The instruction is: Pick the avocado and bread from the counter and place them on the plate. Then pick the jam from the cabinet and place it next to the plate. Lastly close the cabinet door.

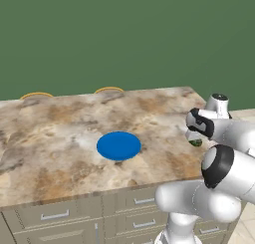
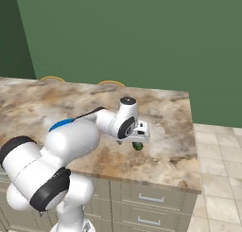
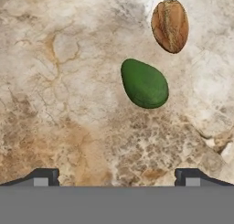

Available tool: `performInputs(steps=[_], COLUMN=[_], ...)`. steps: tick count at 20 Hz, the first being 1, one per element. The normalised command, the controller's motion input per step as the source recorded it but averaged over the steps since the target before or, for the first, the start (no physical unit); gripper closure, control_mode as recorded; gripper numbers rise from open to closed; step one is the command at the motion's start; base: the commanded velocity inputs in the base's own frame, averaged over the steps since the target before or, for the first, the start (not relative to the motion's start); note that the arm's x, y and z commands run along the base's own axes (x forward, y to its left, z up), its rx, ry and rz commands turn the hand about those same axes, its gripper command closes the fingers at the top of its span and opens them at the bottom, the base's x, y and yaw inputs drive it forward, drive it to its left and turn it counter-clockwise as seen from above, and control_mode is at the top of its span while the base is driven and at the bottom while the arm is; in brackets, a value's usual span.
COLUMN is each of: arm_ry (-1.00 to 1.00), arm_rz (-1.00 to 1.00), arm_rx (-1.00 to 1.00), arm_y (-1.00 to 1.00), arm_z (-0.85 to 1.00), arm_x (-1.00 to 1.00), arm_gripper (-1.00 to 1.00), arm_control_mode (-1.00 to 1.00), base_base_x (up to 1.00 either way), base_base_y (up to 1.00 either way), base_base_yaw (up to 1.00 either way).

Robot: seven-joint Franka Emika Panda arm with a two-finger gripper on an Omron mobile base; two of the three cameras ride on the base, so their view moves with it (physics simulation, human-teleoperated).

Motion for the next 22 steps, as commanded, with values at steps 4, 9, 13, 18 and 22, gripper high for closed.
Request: performInputs(steps=[4,9,13,18,22], arm_ry=[0.0,0.0,0.0,0.0,0.0], arm_rz=[0.06,0.06,0.05,0.04,0.03], arm_rx=[0.0,0.0,0.0,0.0,0.0], arm_y=[-0.08,-0.1,-0.08,-0.08,-0.08], arm_z=[-0.17,-0.14,-0.12,-0.15,-0.22], arm_x=[0.26,0.28,0.26,0.23,0.2], arm_gripper=[-1.0,-1.0,-1.0,-1.0,-1.0], arm_control_mode=[-1.0,-1.0,-1.0,-1.0,-1.0], base_base_x=[0.0,0.0,0.0,0.0,0.0], base_base_y=[0.0,0.0,0.0,0.0,0.0], base_base_yaw=[0.0,0.0,0.0,0.0,0.0])
